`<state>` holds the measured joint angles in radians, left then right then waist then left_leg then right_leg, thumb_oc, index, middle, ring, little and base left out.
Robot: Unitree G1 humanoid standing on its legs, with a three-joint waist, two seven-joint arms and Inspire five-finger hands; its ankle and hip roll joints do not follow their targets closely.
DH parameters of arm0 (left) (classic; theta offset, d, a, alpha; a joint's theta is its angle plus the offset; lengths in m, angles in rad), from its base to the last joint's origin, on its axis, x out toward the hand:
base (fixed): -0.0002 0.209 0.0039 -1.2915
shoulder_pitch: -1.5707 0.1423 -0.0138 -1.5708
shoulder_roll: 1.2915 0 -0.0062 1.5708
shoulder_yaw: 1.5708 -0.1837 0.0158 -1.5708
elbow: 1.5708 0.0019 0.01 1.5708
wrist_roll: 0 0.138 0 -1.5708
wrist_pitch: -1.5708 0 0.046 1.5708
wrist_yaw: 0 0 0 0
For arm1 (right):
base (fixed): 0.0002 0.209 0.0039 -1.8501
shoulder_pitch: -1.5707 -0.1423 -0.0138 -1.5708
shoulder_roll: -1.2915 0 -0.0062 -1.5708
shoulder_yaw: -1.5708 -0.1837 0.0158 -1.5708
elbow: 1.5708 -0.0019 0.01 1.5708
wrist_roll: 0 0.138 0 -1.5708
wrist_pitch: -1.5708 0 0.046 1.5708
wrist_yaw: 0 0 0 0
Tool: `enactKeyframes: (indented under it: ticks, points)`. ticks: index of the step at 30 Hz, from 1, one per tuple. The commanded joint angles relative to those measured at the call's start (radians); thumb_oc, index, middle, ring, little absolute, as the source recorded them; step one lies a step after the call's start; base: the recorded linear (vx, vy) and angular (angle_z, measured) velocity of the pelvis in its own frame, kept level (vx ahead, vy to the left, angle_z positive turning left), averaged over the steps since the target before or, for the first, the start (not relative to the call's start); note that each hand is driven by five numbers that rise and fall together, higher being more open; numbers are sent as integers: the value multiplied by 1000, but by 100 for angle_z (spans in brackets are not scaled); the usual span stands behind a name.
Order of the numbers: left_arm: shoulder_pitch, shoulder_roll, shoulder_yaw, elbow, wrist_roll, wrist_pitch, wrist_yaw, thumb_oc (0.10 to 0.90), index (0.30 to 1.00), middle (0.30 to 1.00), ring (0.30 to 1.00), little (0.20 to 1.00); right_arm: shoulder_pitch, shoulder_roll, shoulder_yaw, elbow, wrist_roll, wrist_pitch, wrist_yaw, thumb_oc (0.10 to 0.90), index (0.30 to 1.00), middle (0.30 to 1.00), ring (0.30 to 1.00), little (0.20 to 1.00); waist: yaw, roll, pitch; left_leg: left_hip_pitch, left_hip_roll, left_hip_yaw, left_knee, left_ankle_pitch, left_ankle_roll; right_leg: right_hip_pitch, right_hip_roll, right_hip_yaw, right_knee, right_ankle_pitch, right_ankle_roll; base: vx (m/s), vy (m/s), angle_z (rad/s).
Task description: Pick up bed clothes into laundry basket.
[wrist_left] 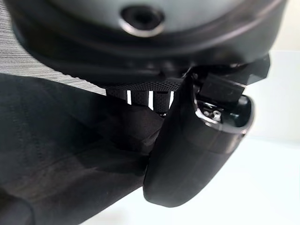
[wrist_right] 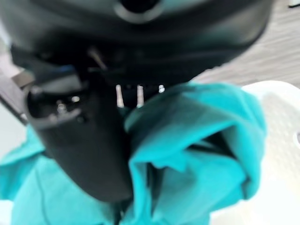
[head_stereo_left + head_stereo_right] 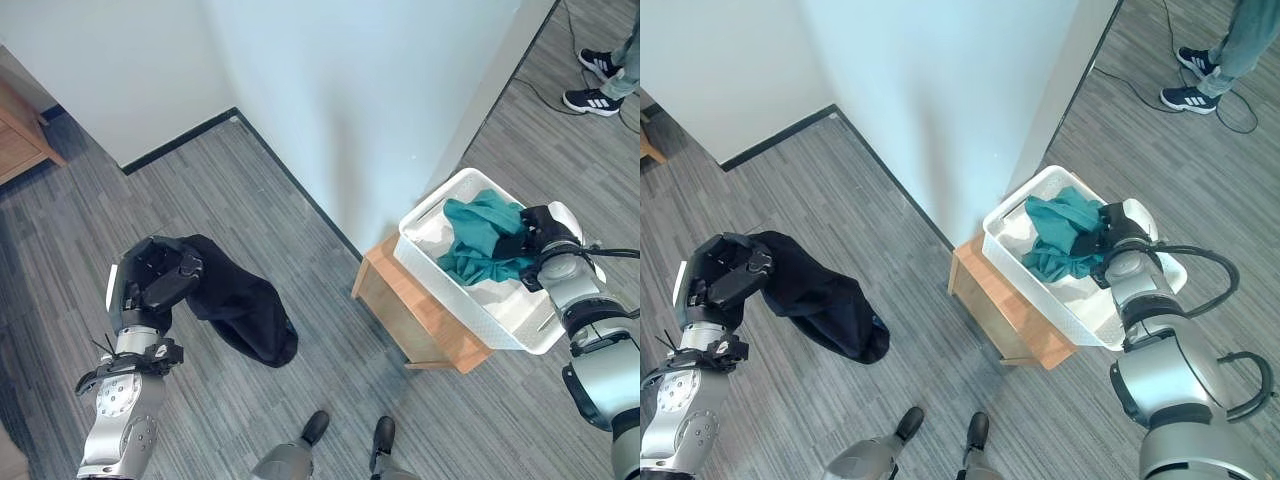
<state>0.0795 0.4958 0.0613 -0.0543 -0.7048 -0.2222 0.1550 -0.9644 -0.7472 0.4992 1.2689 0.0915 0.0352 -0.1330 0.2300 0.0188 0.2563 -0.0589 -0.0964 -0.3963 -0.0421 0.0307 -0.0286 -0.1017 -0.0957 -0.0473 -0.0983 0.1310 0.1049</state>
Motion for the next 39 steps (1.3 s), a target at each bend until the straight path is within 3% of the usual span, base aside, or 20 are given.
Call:
enactKeyframes:
  ticks: [1, 10, 16, 17, 20, 22, 23, 27, 31, 33, 35, 36, 37, 38, 39]
  points:
    - [-63, 42, 35, -181, 32, -113, 7, 400, 300, 300, 300, 300, -145, -100, 62, -4, 27, -36, -59, 800, 900, 900, 900, 900, -24, 13, -84, -76, 18, -19, -45, 33, -42, -32, 34, 36, 11, -123, 11, 0, 0, 0]
    - [-56, 50, 82, -181, 46, -125, 31, 400, 300, 300, 300, 300, -139, -147, 77, -161, 39, -52, -58, 800, 900, 900, 900, 900, -61, -3, -84, -63, 26, 8, -45, 24, -38, -23, 38, 62, 11, -129, 13, -8, 11, -3]
    - [-56, 51, 81, -181, 46, -125, 32, 400, 300, 300, 300, 300, -138, -147, 76, -161, 39, -52, -58, 800, 900, 900, 900, 900, -60, -3, -84, -63, 26, 8, -45, 24, -38, -22, 38, 62, 11, -129, 13, -13, 15, -16]
    - [-52, 100, 139, -170, 86, -127, 33, 400, 300, 300, 300, 300, -72, -215, 38, -375, 70, -77, -48, 800, 900, 900, 900, 900, -90, 0, -96, -48, 29, 33, -45, 16, -31, -10, 30, 73, 11, -126, 21, -67, 81, -2]
    - [-49, 123, 159, -160, 98, -131, 37, 400, 300, 300, 300, 300, 27, -239, -42, -526, 76, -77, -48, 800, 900, 900, 900, 900, -90, -9, -102, -36, 29, 45, -45, 11, -28, 0, 28, 83, 11, -128, 22, -47, 68, -14]
    - [-79, 178, 190, -138, 123, -136, 43, 400, 300, 300, 300, 300, 145, -255, -139, -718, 98, -101, -36, 800, 900, 900, 900, 900, -109, -9, -115, -23, 33, 61, -45, 3, -24, 9, 26, 91, 11, -127, 26, -28, 43, -16]
    - [-81, 181, 187, -138, 123, -136, 43, 400, 300, 300, 300, 300, 154, -256, -148, -723, 96, -99, -36, 800, 900, 900, 900, 900, -105, -11, -115, -22, 33, 62, -45, 3, -24, 10, 26, 92, 11, -127, 26, -8, 21, -9]
    - [-199, 317, 221, -74, 161, -155, 74, 400, 300, 300, 300, 300, 315, -211, -287, -941, 164, -147, -15, 800, 900, 900, 900, 900, -127, -18, -146, 9, 45, 98, -35, -12, -19, 25, 31, 116, 11, -114, 33, -36, 44, -19]
    - [-280, 432, 234, -33, 170, -163, 92, 400, 300, 300, 300, 300, 408, -167, -370, -1044, 189, -166, -6, 800, 900, 900, 900, 900, -136, -21, -161, 29, 49, 124, -20, -30, -12, 32, 31, 145, 11, -106, 39, -47, 76, -40]
    - [-380, 575, 216, 22, 187, -157, 122, 400, 300, 300, 300, 300, 457, -119, -389, -1131, 181, -166, 18, 800, 900, 900, 900, 900, -161, 2, -172, 57, 49, 182, -34, -30, 8, 3, 17, 148, 76, -94, 61, -150, 177, -41]
    - [-444, 646, 182, 43, 184, -162, 125, 400, 300, 300, 300, 300, 447, -103, -380, -1137, 179, -167, 14, 800, 900, 900, 900, 900, -161, 15, -158, 61, 55, 201, -33, -24, 10, -33, 19, 138, 172, -116, 74, -183, 55, -65]
    - [-473, 679, 173, 52, 185, -162, 127, 400, 300, 300, 300, 300, 435, -82, -368, -1132, 181, -175, 11, 800, 900, 900, 900, 900, -147, 37, -147, 65, 72, 217, -30, -20, 10, -34, 3, 78, 245, -157, 82, -113, -14, -49]
    - [-477, 680, 169, 55, 184, -163, 127, 400, 300, 300, 300, 300, 434, -82, -368, -1131, 181, -175, 11, 800, 900, 900, 900, 900, -147, 36, -148, 70, 72, 216, -34, -25, 11, -33, 2, 77, 250, -168, 82, -181, -31, -40]
    - [-510, 741, 149, 85, 181, -159, 115, 400, 300, 300, 300, 300, 418, -75, -345, -1117, 192, -175, 17, 800, 900, 900, 900, 900, -143, 58, -154, 65, 83, 231, -30, -13, 7, -7, -20, 35, 302, -201, 67, -150, -49, -38]
    - [-556, 786, 113, 105, 178, -163, 111, 400, 300, 300, 300, 300, 394, -71, -323, -1103, 198, -177, 17, 800, 900, 900, 900, 900, -141, 61, -159, 62, 87, 235, -28, -10, 3, 6, -33, 28, 332, -213, 65, -181, -48, -36]
